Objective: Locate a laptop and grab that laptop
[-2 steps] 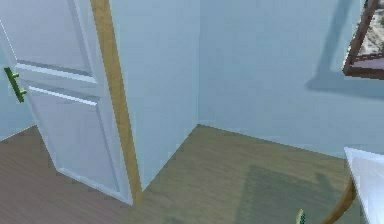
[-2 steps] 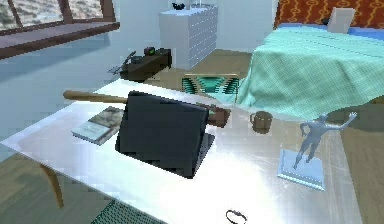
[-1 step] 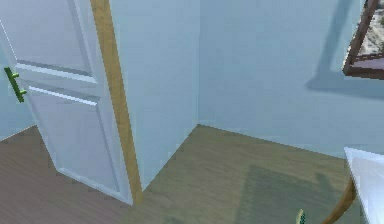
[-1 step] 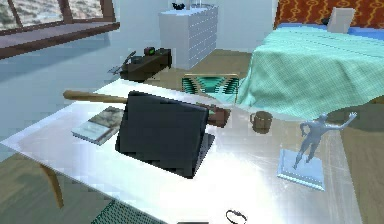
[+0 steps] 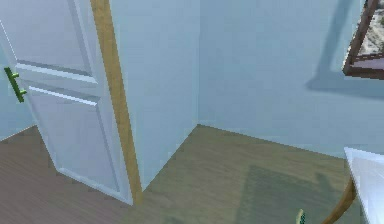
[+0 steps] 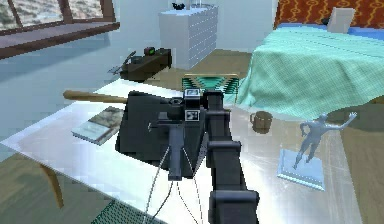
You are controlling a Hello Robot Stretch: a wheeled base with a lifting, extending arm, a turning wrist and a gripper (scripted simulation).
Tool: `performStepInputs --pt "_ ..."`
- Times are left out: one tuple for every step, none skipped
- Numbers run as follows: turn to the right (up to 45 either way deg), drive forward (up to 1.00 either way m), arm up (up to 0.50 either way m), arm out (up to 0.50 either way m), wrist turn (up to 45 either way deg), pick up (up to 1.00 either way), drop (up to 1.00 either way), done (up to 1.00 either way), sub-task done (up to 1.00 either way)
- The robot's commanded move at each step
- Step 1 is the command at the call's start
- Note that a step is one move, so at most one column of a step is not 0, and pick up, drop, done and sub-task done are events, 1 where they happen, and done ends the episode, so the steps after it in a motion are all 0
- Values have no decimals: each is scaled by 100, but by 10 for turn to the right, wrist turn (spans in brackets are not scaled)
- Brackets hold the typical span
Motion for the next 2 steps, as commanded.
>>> performStepInputs --pt "0 0 0 0 450 0 0 0 0" --pt "0 0 0 0 450 0 0 0 0"
